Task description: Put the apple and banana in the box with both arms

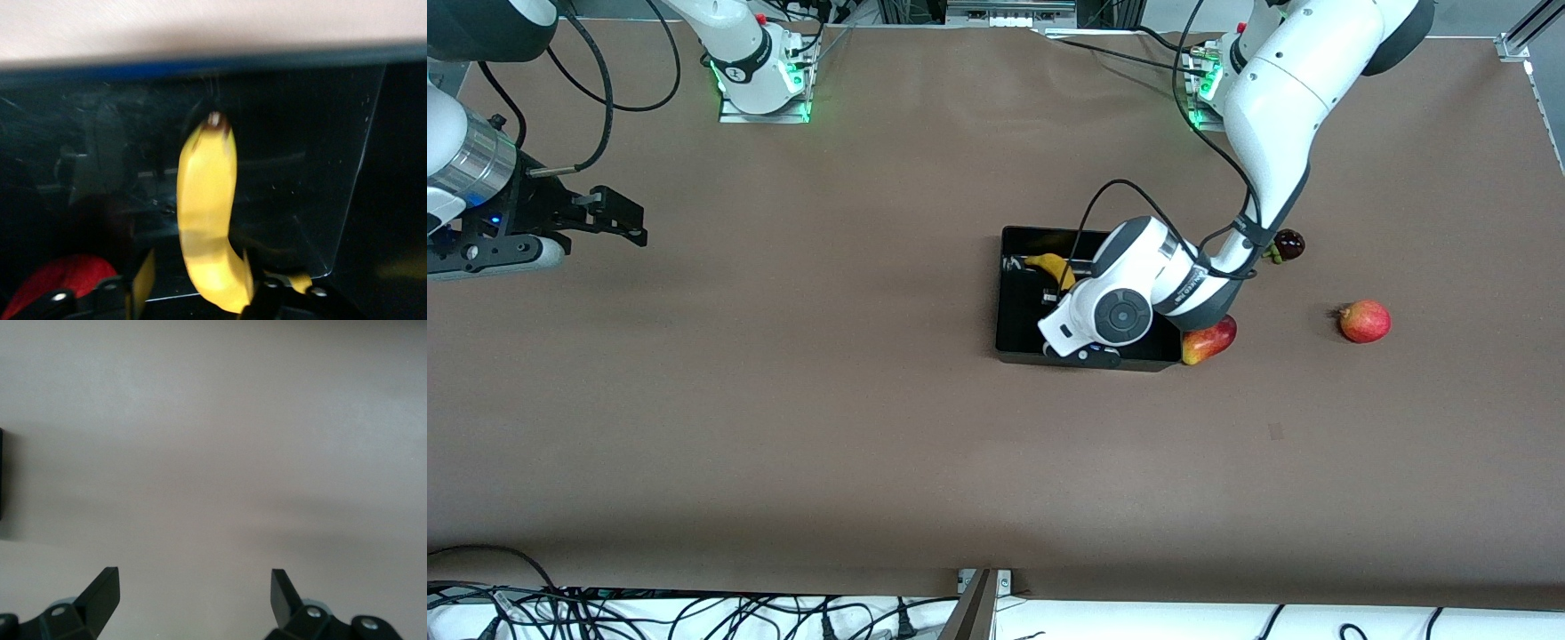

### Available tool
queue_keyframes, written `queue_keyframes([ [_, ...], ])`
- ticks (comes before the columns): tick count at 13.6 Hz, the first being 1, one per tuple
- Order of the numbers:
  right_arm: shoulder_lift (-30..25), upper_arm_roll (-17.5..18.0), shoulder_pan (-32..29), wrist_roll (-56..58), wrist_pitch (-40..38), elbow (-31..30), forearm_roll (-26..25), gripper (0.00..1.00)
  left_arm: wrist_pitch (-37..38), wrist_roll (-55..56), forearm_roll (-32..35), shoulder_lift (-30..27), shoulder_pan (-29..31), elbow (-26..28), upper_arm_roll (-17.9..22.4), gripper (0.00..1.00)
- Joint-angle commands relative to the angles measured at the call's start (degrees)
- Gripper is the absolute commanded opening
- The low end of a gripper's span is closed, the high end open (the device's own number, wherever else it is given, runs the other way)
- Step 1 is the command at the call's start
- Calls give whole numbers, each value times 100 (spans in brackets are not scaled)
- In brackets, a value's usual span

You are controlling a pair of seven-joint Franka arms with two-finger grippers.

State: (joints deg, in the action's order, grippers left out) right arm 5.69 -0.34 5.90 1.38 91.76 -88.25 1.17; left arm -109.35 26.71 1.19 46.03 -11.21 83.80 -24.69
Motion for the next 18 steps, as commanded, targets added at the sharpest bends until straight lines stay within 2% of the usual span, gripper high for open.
queue_keyframes([
  [1,-7,-1,-10,-24,0,54,-29,100,728,36,83,-760,450,-178,-19,100],
  [6,2,-1,-10,-24,0,45,-29,100,2469,-936,92,-1781,1654,-891,-10,100],
  [9,2,-1,-10,-24,9,45,-29,100,2788,-1614,521,-2404,2322,-901,-19,100],
  [10,-7,-1,-10,-24,9,54,-29,100,2692,-1703,453,-2693,2412,-779,121,100],
  [11,-7,-1,-10,-24,17,54,-29,100,2448,-1695,434,-3227,2221,-490,583,100],
  [13,2,-1,-10,-24,17,45,-29,100,1649,-1713,434,-4316,1808,605,1332,100],
  [14,2,-1,-19,-24,9,54,-29,100,1419,-1713,434,-4696,1667,994,1457,100],
  [16,2,-1,-19,-24,17,54,-29,100,1469,-1687,321,-5312,1289,1636,1808,100],
  [18,2,-1,-19,-24,9,45,-38,100,1574,-1713,206,-5351,1035,1692,1897,100],
])
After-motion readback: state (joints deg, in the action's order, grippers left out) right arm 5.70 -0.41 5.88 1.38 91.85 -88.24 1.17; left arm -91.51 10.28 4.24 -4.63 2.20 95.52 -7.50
